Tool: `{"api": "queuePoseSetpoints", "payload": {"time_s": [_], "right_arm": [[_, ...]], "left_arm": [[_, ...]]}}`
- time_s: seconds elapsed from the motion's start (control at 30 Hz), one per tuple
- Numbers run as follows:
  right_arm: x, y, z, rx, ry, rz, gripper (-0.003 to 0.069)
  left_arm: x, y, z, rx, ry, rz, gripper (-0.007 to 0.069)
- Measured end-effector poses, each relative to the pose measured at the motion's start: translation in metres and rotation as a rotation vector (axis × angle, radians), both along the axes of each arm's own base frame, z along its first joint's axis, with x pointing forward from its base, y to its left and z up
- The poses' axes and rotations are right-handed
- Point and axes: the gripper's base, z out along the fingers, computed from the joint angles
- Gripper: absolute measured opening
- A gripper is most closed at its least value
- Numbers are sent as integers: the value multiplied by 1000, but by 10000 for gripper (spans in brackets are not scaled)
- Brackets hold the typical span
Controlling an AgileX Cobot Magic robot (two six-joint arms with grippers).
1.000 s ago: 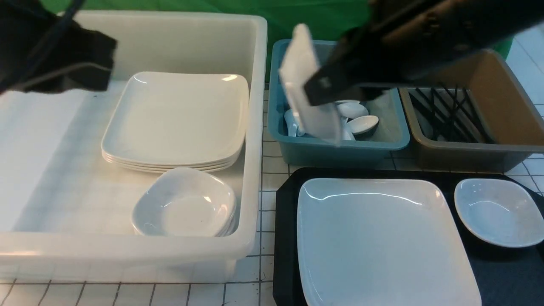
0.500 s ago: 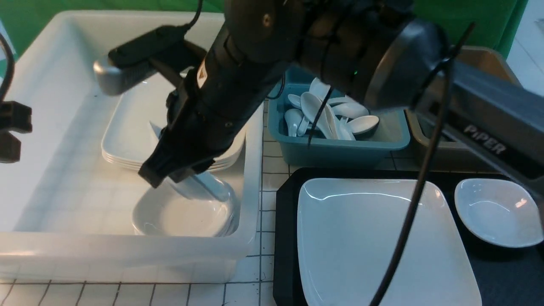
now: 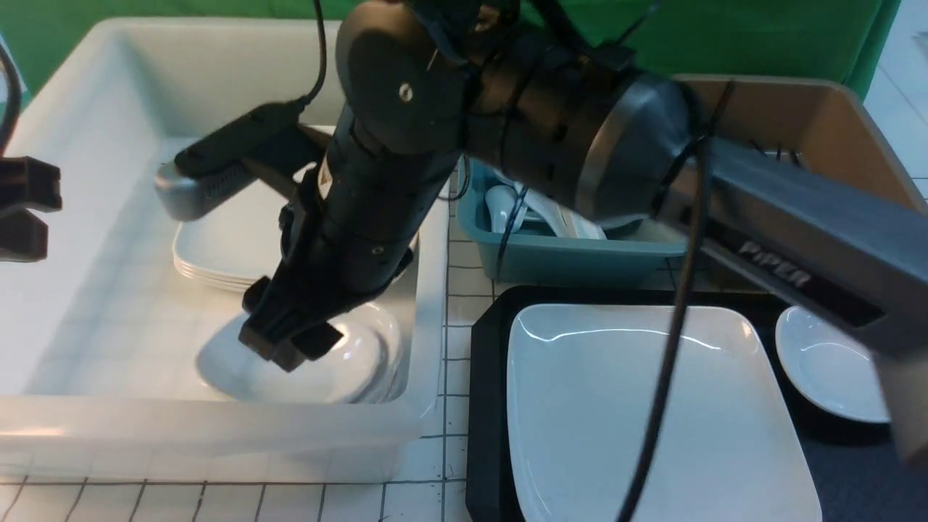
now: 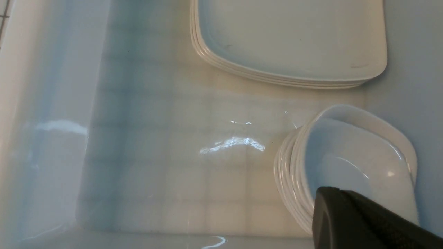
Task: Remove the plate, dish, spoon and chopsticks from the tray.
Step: Use the right arm to put the small plate into the large storage box on the left, then use the right arm to grab a small plate from the dinner plate
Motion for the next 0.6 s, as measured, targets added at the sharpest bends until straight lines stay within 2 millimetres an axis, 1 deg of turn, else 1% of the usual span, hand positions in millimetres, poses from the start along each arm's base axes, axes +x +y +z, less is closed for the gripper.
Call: {"api": "queuePoseSetpoints", "payload": {"time_s": [0.07, 0.1, 0.17, 0.2, 0.23, 0.27, 0.3, 0.33, 0.37, 0.4, 0.43, 0.47, 0.5, 0.53, 0.57, 0.6], "right_arm": [[-3, -9, 19, 20, -43, -5, 547], [-4, -17, 34, 22, -96, -16, 542], [-2, -33, 54, 16, -175, -53, 511], [1, -48, 67, 11, -226, -100, 458], [5, -60, 74, -11, -266, -140, 409], [10, -77, 80, -27, -295, -191, 337], [18, -101, 87, -40, -310, -256, 246], [24, -118, 84, -64, -305, -304, 188], [32, -140, 82, -88, -295, -363, 135], [38, -164, 77, -116, -272, -429, 81], [42, -189, 70, -148, -243, -500, 46], [45, -215, 60, -182, -205, -577, 31], [45, -231, 55, -195, -183, -628, 31], [45, -251, 40, -232, -138, -688, 38], [45, -274, 27, -259, -97, -759, 64], [45, -294, 12, -283, -58, -818, 104]], "left_arm": [[0, -2, 1, -20, -7, -12, 0], [1, -4, 1, -25, -14, -32, 0], [1, -7, 2, -58, -22, -56, 0], [1, -10, 3, -79, -31, -83, 0], [1, -13, 4, -95, -37, -101, 0], [1, -15, 4, -101, -41, -129, 0], [0, -21, 5, -119, -43, -168, 0], [0, -24, 5, -124, -41, -187, 0], [-1, -29, 5, -132, -38, -216, 0], [-2, -35, 5, -135, -35, -247, 0], [-3, -41, 5, -137, -32, -282, 0], [-5, -47, 5, -138, -30, -312, 0], [-6, -53, 5, -139, -28, -342, 0], [-8, -60, 5, -143, -30, -375, 0], [-9, -68, 6, -149, -39, -408, 0], [-11, -76, 6, -157, -43, -440, 0]]}}
